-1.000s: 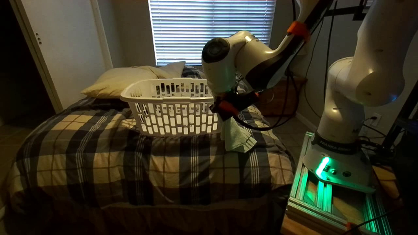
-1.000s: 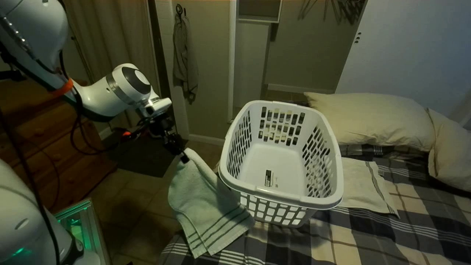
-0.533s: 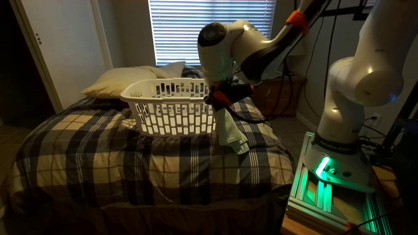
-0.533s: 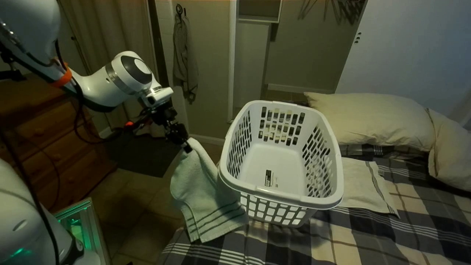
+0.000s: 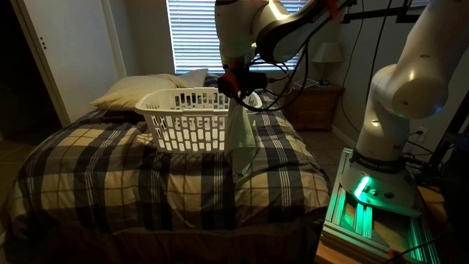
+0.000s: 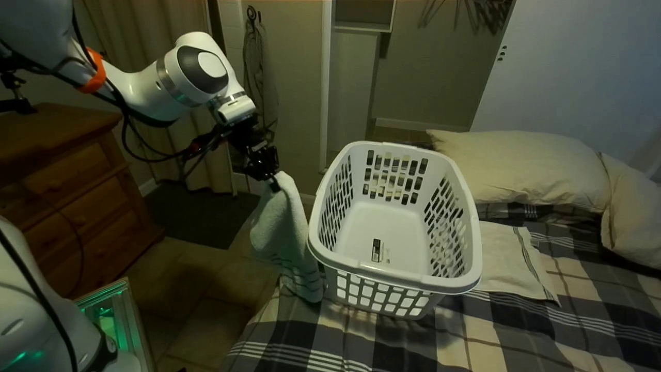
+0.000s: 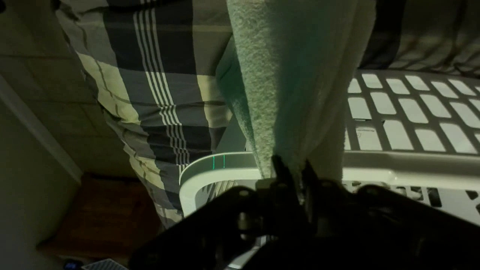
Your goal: Hang the towel on the white basket.
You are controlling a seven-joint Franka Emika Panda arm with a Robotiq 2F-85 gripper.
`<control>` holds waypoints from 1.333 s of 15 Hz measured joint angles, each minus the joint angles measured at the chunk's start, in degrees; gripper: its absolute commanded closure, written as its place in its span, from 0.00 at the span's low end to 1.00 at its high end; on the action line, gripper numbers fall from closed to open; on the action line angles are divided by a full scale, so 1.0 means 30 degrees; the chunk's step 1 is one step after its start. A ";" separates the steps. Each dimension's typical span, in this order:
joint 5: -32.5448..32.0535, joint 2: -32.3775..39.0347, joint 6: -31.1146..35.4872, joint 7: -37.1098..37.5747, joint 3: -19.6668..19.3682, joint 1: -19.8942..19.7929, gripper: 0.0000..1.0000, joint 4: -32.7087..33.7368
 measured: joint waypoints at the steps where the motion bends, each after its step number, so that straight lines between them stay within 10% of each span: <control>1: 0.0211 -0.0003 0.0168 0.0383 -0.0026 -0.0276 0.98 0.0227; 11: 0.0632 0.0079 0.1520 0.6735 0.0313 -0.1069 0.91 0.2253; 20: 0.0631 0.0081 0.1659 0.7447 0.0311 -0.1325 0.98 0.2335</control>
